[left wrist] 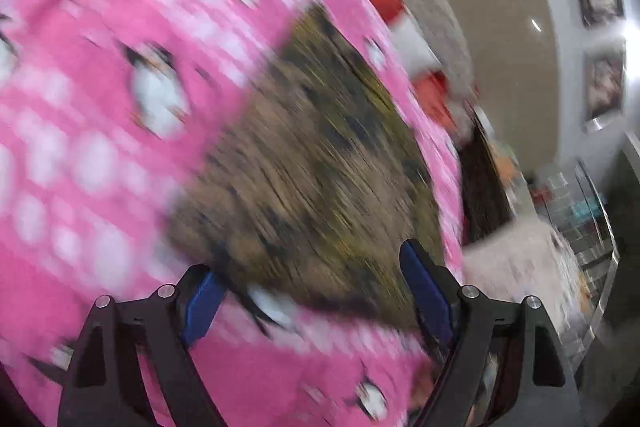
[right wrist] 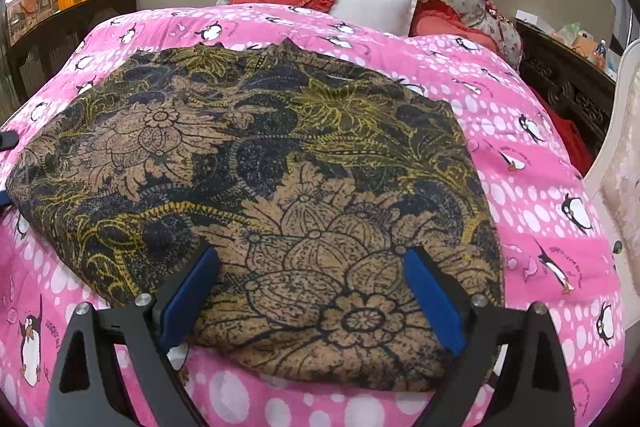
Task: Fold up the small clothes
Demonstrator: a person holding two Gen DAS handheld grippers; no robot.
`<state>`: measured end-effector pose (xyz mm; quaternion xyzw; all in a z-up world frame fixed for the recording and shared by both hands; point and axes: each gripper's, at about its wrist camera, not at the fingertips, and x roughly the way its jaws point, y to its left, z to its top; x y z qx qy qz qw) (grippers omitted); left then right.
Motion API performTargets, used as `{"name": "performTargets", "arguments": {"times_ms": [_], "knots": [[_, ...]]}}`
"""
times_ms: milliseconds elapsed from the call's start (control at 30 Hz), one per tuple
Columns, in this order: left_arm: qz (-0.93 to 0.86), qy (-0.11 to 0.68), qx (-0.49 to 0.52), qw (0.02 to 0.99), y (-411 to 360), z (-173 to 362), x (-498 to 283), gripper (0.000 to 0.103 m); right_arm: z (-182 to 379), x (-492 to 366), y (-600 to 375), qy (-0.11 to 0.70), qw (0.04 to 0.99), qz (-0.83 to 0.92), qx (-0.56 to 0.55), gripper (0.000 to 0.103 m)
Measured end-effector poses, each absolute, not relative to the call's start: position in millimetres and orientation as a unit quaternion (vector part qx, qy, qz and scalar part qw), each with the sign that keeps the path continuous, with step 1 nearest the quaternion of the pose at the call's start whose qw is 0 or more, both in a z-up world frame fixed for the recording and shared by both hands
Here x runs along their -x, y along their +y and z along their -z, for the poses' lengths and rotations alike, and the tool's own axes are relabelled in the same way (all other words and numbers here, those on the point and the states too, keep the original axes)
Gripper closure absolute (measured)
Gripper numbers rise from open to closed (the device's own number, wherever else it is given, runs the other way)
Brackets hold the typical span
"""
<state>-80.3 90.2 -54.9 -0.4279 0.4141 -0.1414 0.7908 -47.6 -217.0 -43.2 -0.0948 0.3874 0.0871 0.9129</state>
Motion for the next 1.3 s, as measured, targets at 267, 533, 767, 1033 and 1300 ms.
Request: {"name": "performTargets", "arguments": {"times_ms": [267, 533, 767, 1033, 1300], "knots": [[0.104, 0.39, 0.464, 0.788, 123, 62, 72, 0.063, 43, 47, -217, 0.388, 0.913, -0.087, 0.095, 0.006], [0.051, 0.391, 0.456, 0.798, 129, 69, 76, 0.1, 43, 47, -217, 0.389, 0.912, -0.085, 0.098, 0.006], [0.005, 0.358, 0.206, 0.911, 75, 13, 79, 0.103, 7, 35, -210, 0.406, 0.904, -0.098, 0.092, 0.011], [0.069, 0.257, 0.042, 0.963, 1, -44, 73, 0.103, -84, -57, -170, 0.427, 0.863, -0.268, -0.039, 0.011], [0.137, 0.247, 0.043, 0.958, -22, -61, 63, 0.103, -68, -152, -69, 0.535, 0.742, -0.395, -0.085, 0.019]]}}
